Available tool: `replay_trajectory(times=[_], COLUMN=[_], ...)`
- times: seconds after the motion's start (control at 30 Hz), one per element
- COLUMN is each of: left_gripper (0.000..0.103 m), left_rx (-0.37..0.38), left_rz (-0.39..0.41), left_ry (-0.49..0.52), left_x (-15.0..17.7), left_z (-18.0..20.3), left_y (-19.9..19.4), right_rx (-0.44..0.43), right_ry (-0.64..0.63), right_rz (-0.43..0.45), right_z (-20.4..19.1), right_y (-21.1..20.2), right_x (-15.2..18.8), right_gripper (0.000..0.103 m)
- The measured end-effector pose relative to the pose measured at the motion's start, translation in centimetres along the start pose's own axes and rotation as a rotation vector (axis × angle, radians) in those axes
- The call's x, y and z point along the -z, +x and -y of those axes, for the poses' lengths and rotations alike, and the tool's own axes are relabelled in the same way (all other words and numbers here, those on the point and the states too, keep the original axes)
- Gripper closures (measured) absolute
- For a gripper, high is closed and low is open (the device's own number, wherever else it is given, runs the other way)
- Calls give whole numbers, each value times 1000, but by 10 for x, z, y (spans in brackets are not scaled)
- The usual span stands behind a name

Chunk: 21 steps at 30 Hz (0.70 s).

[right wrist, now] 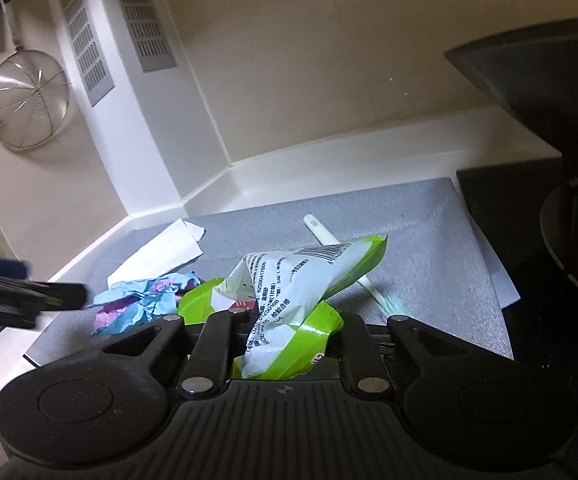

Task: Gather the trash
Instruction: 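Grasp the green snack bag with the right gripper while the left gripper grasps the blue-pink wrapper, then carry the snack bag and wrapper with both grippers down over the bin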

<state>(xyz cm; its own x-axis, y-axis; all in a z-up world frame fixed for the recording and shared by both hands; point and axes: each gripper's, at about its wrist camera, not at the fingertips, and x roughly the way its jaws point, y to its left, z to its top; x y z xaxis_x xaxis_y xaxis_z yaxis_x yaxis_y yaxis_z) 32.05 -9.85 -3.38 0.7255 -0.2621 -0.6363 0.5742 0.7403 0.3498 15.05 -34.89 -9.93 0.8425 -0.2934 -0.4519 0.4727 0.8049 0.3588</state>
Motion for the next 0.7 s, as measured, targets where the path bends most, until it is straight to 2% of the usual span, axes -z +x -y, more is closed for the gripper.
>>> replay_trajectory(times=[0.13, 0.27, 0.33, 0.37, 0.4, 0.43, 0.47, 0.5, 0.6, 0.7], left_gripper=[0, 3, 36, 43, 55, 60, 70, 84, 84, 84], left_rx=[71, 108, 122, 117, 110, 108, 104, 97, 84, 17], left_rz=[-79, -101, -128, -128, -118, -111, -100, -94, -58, -26], left_ry=[21, -11, -40, -49, -58, -58, -63, -75, -139, -201], left_x=[-5, -7, -6, -5, -3, -2, -2, 0, 5, 13], left_z=[5, 12, 11, 12, 9, 9, 9, 8, 1, -7], left_y=[45, 66, 72, 72, 66, 63, 57, 52, 24, -8], right_rx=[-10, -11, -13, -14, -16, -18, -21, -22, -24, -33], right_ry=[0, 27, 35, 35, 34, 31, 30, 31, 35, 18], right_rz=[-12, -34, -42, -44, -44, -44, -43, -43, -37, -17], right_z=[0, 4, 5, 4, 3, 3, 3, 3, 3, 2], right_y=[-1, 2, 4, 4, 4, 4, 4, 4, 3, -1], right_x=[2, 4, 4, 4, 4, 4, 4, 4, 5, 6], right_gripper=[87, 86, 86, 86, 86, 86, 86, 86, 86, 86])
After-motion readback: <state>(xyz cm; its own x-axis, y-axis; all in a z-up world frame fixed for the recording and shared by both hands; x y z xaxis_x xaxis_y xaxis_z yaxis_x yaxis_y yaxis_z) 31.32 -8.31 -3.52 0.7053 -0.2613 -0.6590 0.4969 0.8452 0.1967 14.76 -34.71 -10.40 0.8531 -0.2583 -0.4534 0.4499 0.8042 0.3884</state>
